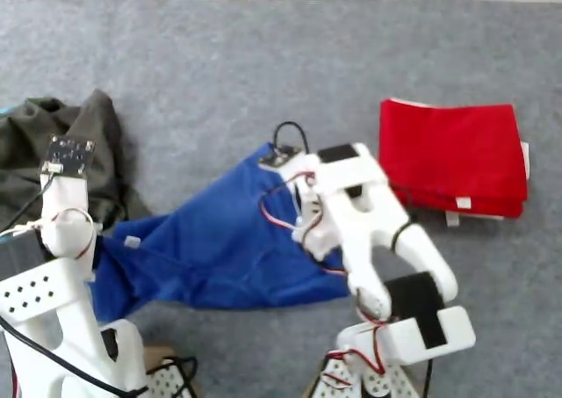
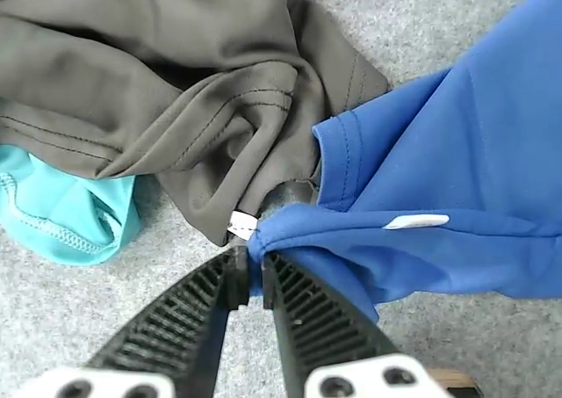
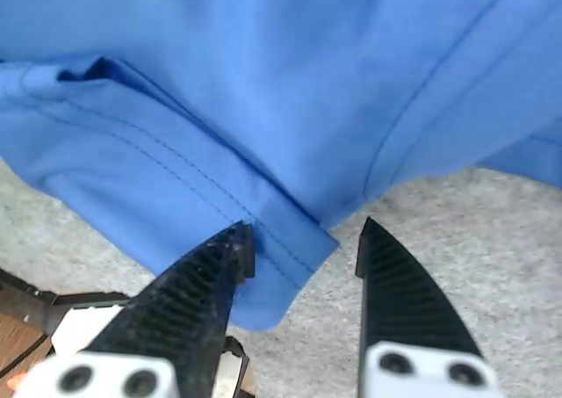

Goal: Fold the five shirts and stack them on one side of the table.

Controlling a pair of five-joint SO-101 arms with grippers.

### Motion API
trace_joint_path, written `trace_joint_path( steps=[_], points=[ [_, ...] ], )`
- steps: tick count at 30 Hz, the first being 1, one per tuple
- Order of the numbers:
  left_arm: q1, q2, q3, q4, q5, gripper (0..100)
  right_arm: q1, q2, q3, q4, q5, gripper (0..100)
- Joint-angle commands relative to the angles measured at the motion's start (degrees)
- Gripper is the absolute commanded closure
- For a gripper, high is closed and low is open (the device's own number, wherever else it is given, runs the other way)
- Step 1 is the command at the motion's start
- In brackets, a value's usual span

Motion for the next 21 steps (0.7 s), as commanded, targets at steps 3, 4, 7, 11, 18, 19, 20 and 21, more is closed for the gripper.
trace_joint_path(
  steps=[3,4,7,11,18,19,20,21],
  points=[
    [-0.4,0.1,-0.1,-0.7,-0.4,97,-0.3,-0.1,-2.1,-0.9,-0.2,80.1],
    [-0.4,0.1,-0.1,-0.7,-0.4,97,-0.3,-0.1,-2.1,-0.9,-0.2,80.1],
    [-0.4,0.1,-0.1,-0.7,-0.4,97,-0.3,-0.1,-2.0,-0.9,0.0,80.2],
    [-0.4,0.1,-0.1,-0.7,-0.4,97,-0.3,-0.1,-1.8,-0.9,0.2,80.2],
    [-0.4,0.1,-0.1,-0.7,-0.5,97,-0.4,-0.1,-2.1,-0.9,0.3,93.4],
    [-0.4,0.1,-0.1,-0.7,-0.5,97,-0.4,-0.1,-2.1,-0.9,0.3,92.1],
    [-0.4,0.1,-0.1,-0.7,-0.5,97,-0.4,-0.1,-2.1,-0.9,0.3,91.0],
    [-0.4,0.1,-0.1,-0.7,-0.5,97,-0.4,-0.1,-2.1,-0.9,0.3,90.4]
  ],
)
